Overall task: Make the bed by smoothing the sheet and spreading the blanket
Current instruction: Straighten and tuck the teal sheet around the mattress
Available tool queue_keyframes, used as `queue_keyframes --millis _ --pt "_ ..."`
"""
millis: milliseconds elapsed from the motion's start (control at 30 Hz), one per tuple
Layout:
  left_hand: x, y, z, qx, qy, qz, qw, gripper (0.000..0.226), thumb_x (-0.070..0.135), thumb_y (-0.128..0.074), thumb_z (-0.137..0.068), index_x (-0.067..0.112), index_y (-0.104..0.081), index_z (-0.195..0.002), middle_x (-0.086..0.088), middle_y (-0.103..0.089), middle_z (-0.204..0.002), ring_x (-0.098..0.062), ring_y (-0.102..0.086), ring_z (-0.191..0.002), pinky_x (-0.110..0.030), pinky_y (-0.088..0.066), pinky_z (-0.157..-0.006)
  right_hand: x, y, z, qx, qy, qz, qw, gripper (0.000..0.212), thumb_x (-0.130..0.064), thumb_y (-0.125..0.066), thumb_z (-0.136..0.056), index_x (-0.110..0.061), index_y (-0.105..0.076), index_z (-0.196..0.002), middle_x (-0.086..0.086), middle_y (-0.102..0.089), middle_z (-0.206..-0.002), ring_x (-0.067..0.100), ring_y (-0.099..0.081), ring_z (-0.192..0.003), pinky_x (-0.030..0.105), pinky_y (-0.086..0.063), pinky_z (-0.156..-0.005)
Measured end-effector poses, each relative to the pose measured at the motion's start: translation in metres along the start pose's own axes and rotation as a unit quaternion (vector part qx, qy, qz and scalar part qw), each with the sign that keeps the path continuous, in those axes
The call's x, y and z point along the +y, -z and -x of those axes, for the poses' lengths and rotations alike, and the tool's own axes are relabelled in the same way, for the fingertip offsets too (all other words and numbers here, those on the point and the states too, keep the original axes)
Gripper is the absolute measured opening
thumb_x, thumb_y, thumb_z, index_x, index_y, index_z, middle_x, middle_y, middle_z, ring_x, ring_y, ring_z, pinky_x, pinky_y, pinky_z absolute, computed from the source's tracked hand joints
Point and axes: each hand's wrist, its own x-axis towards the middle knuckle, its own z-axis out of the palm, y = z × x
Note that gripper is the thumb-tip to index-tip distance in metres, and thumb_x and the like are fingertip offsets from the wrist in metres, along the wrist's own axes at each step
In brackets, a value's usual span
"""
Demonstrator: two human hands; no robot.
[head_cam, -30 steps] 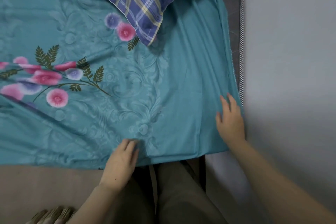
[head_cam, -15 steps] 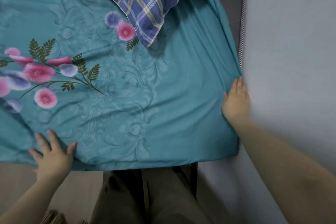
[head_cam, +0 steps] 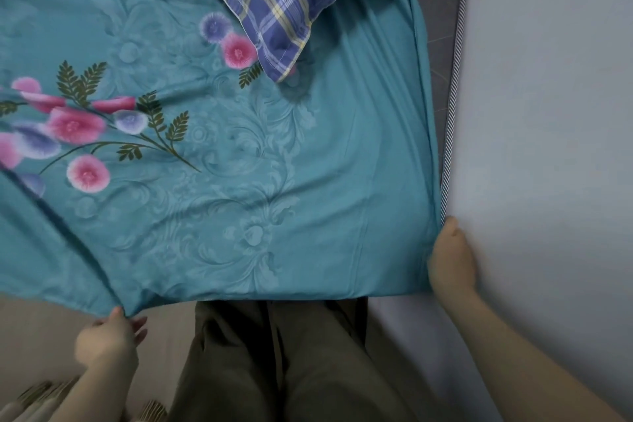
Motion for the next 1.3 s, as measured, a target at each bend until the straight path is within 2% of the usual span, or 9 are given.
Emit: queue_keyframes --millis 200,267,400,533,733,833,1033,1200,1300 --pt "-0.024 0.013 0.000 0.025 0.005 -0.129 0.991 0.039 0.020 -0.043 -0.097 -0.009 -0.053 -0.121 -0.022 -0.060 -0.110 -0.015 -0.071 -0.055 -0.029 -0.059 -0.051 -0.002 -0.002 0.008 0.045 0.051 0.067 0.995 0.053 0.003 -0.051 -0.082 -0.002 -0.043 -0.134 0.025 -0.051 -0.122 0.041 -0.055 -0.097 0.045 -0.048 -0.069" --pt "-0.025 0.009 0.002 0.071 -0.058 -0.270 0.959 0.044 0.024 -0.049 -0.095 -0.011 -0.051 -0.121 -0.032 -0.054 -0.121 -0.041 -0.061 -0.104 -0.049 -0.050 -0.093 -0.008 -0.005 0.011 0.051 0.146 0.103 0.983 0.071 -0.006 -0.063 -0.076 -0.006 -0.040 -0.143 0.021 -0.043 -0.143 0.041 -0.052 -0.112 0.048 -0.048 -0.086" --pt "-0.011 -0.017 0.037 0.056 -0.336 -0.291 0.894 0.063 0.025 -0.055 -0.092 0.001 -0.026 -0.142 -0.027 -0.020 -0.149 -0.044 -0.027 -0.133 -0.054 -0.026 -0.112 -0.019 -0.023 0.023 -0.103 0.329 0.085 0.935 0.089 -0.048 -0.059 -0.085 -0.029 -0.006 -0.154 0.009 0.004 -0.162 0.043 -0.013 -0.145 0.055 -0.025 -0.114" --pt "0.009 -0.058 0.070 -0.121 -0.571 -0.394 0.710 0.073 0.046 -0.054 -0.092 0.023 -0.020 -0.152 -0.017 -0.007 -0.159 -0.037 -0.015 -0.145 -0.056 -0.025 -0.111 0.001 -0.044 0.044 -0.252 0.160 0.108 0.948 0.107 -0.084 -0.029 -0.074 -0.031 0.038 -0.137 0.005 0.054 -0.138 0.045 0.028 -0.140 0.055 0.003 -0.116" --pt "0.023 -0.107 0.108 -0.197 -0.616 -0.584 0.491 0.101 0.076 -0.055 -0.068 0.038 -0.008 -0.149 -0.007 0.004 -0.162 -0.038 -0.007 -0.147 -0.077 -0.026 -0.097 -0.051 -0.031 0.035 -0.289 -0.038 0.107 0.950 0.131 -0.054 -0.071 -0.076 -0.013 0.034 -0.144 0.031 0.032 -0.148 0.049 0.017 -0.141 0.057 -0.002 -0.116" --pt "0.007 -0.113 0.109 -0.230 -0.599 -0.628 0.440 0.110 0.078 -0.059 -0.063 0.054 0.014 -0.141 -0.003 0.032 -0.155 -0.037 0.022 -0.143 -0.078 -0.015 -0.100 -0.076 -0.018 0.024 -0.170 0.078 0.086 0.979 0.120 -0.053 -0.067 -0.080 -0.018 0.026 -0.148 0.018 0.029 -0.155 0.052 0.015 -0.141 0.062 -0.002 -0.114" --pt "-0.018 -0.080 0.123 -0.285 -0.683 -0.611 0.280 0.075 0.075 -0.063 -0.061 0.045 -0.055 -0.129 -0.003 -0.048 -0.145 -0.043 -0.044 -0.131 -0.073 -0.046 -0.068 -0.084 0.015 -0.044 0.043 0.187 -0.023 0.981 0.062 -0.034 -0.050 -0.096 -0.028 -0.023 -0.152 0.013 -0.005 -0.161 0.039 -0.030 -0.133 0.047 -0.033 -0.108" --pt "-0.022 -0.069 0.127 -0.392 -0.657 -0.583 0.273 0.059 0.073 -0.029 -0.084 0.049 -0.040 -0.136 0.019 -0.048 -0.142 0.002 -0.045 -0.129 -0.042 -0.046 -0.099 -0.091 0.063 -0.159 0.075 0.097 -0.231 0.965 0.045 -0.008 -0.048 -0.095 -0.010 -0.044 -0.141 0.020 -0.049 -0.131 0.034 -0.047 -0.120 0.038 -0.034 -0.104" --pt "-0.008 -0.084 0.130 -0.426 -0.635 -0.536 0.358 0.056 0.067 -0.014 -0.092 0.051 -0.013 -0.146 0.019 -0.017 -0.157 0.008 -0.014 -0.142 -0.033 -0.015 -0.120 -0.100 0.091 -0.210 0.000 -0.010 -0.362 0.932 0.037 -0.004 -0.041 -0.096 -0.003 -0.049 -0.132 0.011 -0.058 -0.096 0.013 -0.064 -0.076 0.028 -0.052 -0.074"
